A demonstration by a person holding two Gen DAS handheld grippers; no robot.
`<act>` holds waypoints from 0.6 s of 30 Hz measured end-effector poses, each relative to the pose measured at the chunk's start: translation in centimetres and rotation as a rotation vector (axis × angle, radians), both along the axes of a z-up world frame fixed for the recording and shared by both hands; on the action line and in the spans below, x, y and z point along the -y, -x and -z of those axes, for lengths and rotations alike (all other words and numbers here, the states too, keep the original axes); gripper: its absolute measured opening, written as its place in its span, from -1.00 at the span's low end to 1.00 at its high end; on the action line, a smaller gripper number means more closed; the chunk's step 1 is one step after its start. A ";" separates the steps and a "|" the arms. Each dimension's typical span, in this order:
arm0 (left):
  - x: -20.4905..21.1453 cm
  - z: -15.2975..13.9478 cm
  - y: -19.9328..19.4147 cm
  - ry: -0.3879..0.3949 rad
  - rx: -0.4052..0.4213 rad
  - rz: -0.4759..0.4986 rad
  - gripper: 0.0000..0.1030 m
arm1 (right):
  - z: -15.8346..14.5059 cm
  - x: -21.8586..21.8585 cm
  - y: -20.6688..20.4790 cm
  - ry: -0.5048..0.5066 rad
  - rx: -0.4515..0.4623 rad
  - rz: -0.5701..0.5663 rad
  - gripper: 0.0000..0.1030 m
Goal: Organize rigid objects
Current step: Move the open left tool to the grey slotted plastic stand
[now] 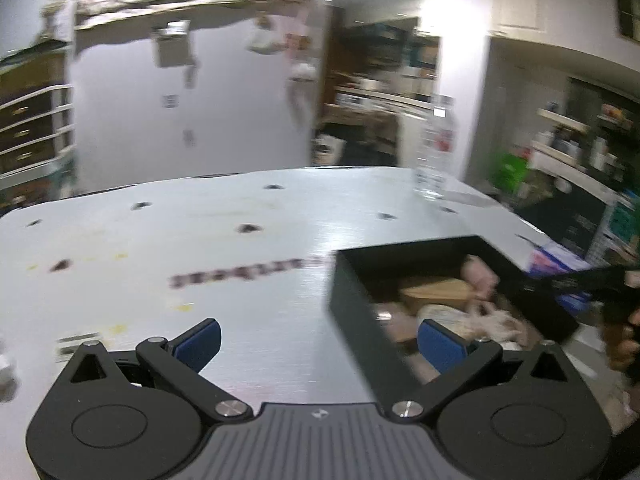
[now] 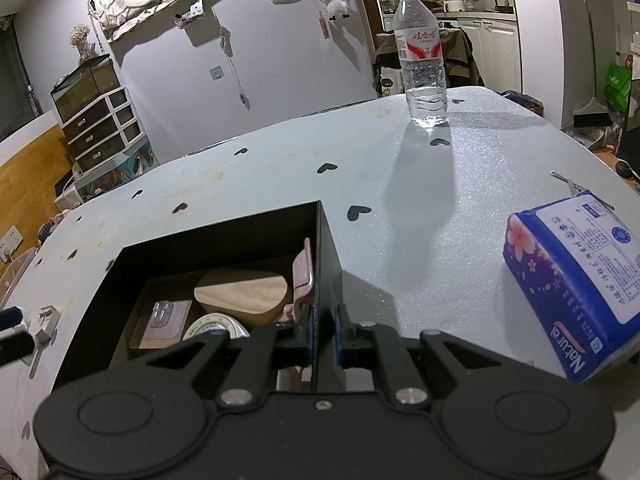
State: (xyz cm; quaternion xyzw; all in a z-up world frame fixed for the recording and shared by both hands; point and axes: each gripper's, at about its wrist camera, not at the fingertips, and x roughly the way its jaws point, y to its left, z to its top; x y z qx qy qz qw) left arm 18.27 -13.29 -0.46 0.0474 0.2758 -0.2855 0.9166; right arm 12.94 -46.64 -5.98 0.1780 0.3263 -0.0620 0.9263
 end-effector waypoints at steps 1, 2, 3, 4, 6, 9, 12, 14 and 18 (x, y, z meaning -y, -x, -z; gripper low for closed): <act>-0.6 0.0 -0.2 -0.001 0.002 -0.030 1.00 | 0.0 0.0 0.0 0.000 0.000 0.000 -0.80; -1.1 0.1 -0.4 0.001 0.004 -0.057 1.00 | 0.0 0.0 0.0 0.000 0.000 0.000 -0.79; -1.7 0.1 -0.7 0.002 0.005 -0.083 1.00 | 0.0 0.0 0.0 0.000 0.000 0.000 -0.80; -2.2 0.1 -0.9 0.001 0.005 -0.106 1.00 | 0.0 0.0 0.0 0.001 0.000 0.000 -0.80; -3.3 0.1 -1.2 0.003 0.007 -0.157 1.00 | 0.0 0.0 0.0 0.000 0.000 0.000 -0.80; -4.8 0.1 -1.7 0.002 0.014 -0.227 1.00 | 0.0 0.0 0.0 0.000 0.000 0.000 -0.80; -5.9 0.3 -2.3 -0.012 0.028 -0.297 1.00 | 0.0 0.0 0.0 0.000 0.000 0.000 -0.80; -6.7 0.5 -2.9 -0.018 0.031 -0.345 1.00 | 0.0 0.0 0.0 0.001 0.000 0.000 -0.80; -8.1 1.4 -4.3 -0.063 0.032 -0.467 0.99 | 0.0 0.0 0.0 0.001 0.000 0.001 -0.80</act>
